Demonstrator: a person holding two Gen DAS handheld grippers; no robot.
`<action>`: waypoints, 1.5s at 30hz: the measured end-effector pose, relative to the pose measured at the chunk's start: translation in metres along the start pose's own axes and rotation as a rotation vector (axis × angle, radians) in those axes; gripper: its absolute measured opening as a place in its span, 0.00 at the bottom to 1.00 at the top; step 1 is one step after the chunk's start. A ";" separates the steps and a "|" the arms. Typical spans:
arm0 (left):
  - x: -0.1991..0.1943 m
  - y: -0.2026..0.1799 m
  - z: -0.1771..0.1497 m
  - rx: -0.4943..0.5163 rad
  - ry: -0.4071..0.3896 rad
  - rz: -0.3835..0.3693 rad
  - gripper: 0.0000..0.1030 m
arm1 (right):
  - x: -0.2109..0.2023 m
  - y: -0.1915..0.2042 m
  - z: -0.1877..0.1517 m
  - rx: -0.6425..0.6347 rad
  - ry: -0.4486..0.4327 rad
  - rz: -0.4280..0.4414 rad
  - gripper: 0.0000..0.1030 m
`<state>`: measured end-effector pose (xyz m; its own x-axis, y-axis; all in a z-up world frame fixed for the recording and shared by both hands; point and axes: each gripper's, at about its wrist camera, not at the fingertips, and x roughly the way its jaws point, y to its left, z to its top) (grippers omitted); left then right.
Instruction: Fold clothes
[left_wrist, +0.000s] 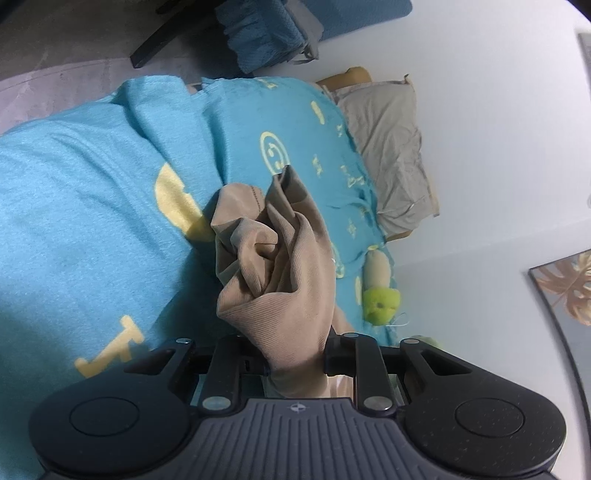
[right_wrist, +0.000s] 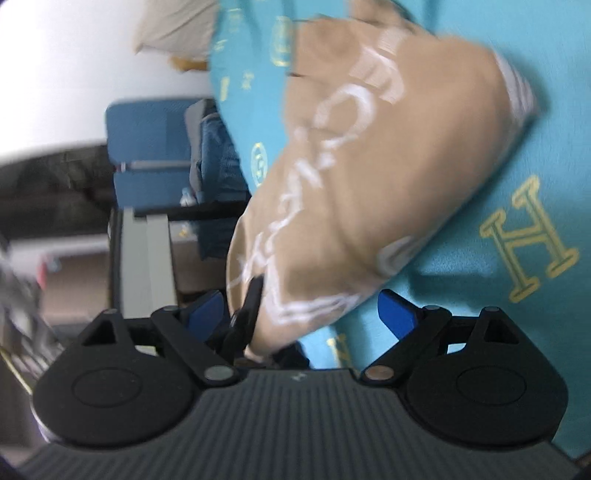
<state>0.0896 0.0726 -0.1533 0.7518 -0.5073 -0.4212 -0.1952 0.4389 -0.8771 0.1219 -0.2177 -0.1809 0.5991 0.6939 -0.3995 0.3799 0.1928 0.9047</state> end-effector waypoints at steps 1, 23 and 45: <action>-0.002 0.000 -0.001 0.002 -0.004 -0.009 0.23 | -0.001 -0.004 0.004 0.020 -0.028 0.009 0.90; -0.040 -0.039 -0.005 -0.024 0.040 -0.137 0.22 | -0.060 0.026 -0.003 -0.100 -0.251 -0.009 0.30; 0.148 -0.495 -0.251 0.244 0.425 -0.571 0.22 | -0.500 0.220 0.129 -0.465 -0.879 -0.029 0.30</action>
<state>0.1396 -0.4056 0.1607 0.3770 -0.9261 -0.0128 0.3344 0.1490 -0.9306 -0.0031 -0.6115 0.1982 0.9746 -0.0404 -0.2201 0.2017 0.5849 0.7856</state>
